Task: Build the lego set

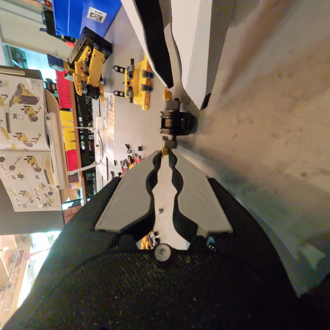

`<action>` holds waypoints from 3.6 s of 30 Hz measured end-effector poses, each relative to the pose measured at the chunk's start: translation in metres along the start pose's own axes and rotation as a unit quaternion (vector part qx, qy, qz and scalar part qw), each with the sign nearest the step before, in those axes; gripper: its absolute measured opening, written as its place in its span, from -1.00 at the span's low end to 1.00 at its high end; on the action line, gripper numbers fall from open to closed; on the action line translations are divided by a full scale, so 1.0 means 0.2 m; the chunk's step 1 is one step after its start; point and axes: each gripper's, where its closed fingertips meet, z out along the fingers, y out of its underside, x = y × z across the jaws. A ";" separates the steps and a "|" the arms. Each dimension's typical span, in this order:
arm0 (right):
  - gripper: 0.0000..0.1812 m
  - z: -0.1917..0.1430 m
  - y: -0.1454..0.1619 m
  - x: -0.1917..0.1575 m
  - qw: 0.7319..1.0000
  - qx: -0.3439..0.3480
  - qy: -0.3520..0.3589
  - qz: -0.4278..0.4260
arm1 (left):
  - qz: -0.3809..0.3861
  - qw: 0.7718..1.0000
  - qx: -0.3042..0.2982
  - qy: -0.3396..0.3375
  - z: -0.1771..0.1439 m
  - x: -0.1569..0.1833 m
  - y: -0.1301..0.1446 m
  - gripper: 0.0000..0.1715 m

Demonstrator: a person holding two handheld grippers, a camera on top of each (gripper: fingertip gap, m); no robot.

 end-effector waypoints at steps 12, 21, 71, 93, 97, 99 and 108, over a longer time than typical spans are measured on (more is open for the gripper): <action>-0.65 -0.03 0.04 -0.03 0.999 -0.009 -0.036 0.022 | 0.040 0.997 0.068 -0.001 0.00 0.03 -0.10 -0.94; -0.57 -0.04 0.06 -0.08 0.997 -0.018 -0.069 0.033 | 0.036 0.997 0.065 -0.004 0.01 0.03 -0.10 -0.74; -0.59 -0.19 0.00 0.28 0.932 0.136 -0.093 0.323 | -0.384 0.858 0.157 0.302 0.03 -0.20 0.00 -0.45; -0.52 -0.28 -0.08 0.26 0.919 0.203 -0.144 0.306 | -0.295 0.860 0.149 0.389 0.47 -0.16 -0.22 -0.48; -0.51 -0.30 -0.10 0.28 0.920 0.220 -0.128 0.299 | -0.348 0.843 0.166 0.376 0.45 -0.24 -0.21 -0.48; -0.52 -0.31 -0.10 0.31 0.930 0.225 -0.092 0.276 | -0.393 0.816 0.187 0.381 0.41 -0.30 -0.21 -0.47; -0.46 -0.30 -0.22 0.41 0.948 0.176 0.262 -0.047 | -0.470 0.740 0.213 0.432 0.26 -0.39 -0.15 -0.47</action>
